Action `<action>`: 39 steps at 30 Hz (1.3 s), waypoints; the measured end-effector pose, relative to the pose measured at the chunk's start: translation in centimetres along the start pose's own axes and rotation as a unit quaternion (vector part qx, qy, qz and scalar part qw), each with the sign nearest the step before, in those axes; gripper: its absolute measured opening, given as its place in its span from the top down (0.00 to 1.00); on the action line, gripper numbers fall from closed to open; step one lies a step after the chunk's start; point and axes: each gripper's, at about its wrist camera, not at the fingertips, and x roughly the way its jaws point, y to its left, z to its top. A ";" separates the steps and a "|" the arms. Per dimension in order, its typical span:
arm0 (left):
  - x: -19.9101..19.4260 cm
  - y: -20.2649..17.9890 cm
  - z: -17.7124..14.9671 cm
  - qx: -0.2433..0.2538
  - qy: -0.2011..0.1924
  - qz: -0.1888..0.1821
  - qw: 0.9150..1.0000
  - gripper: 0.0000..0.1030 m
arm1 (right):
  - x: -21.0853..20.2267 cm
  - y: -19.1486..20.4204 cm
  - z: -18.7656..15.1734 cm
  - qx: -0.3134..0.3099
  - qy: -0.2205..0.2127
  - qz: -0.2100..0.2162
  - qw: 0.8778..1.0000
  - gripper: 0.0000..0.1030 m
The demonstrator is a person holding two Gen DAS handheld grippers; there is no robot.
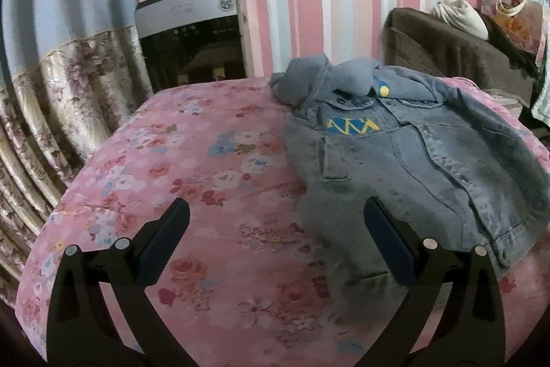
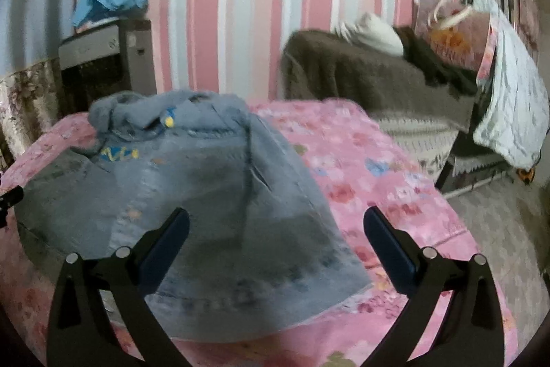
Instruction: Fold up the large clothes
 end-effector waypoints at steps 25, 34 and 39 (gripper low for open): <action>0.8 -1.7 7.6 0.026 0.056 -0.183 0.981 0.94 | 3.7 -2.0 2.2 0.016 0.098 0.128 0.987 0.91; -4.4 5.6 7.9 -0.032 0.083 -0.208 0.974 0.95 | -2.9 1.7 5.9 -0.030 0.033 0.154 0.987 0.91; -1.1 5.9 2.3 0.006 0.138 -0.119 0.983 0.87 | 0.7 2.0 3.1 -0.054 0.134 0.096 0.985 0.76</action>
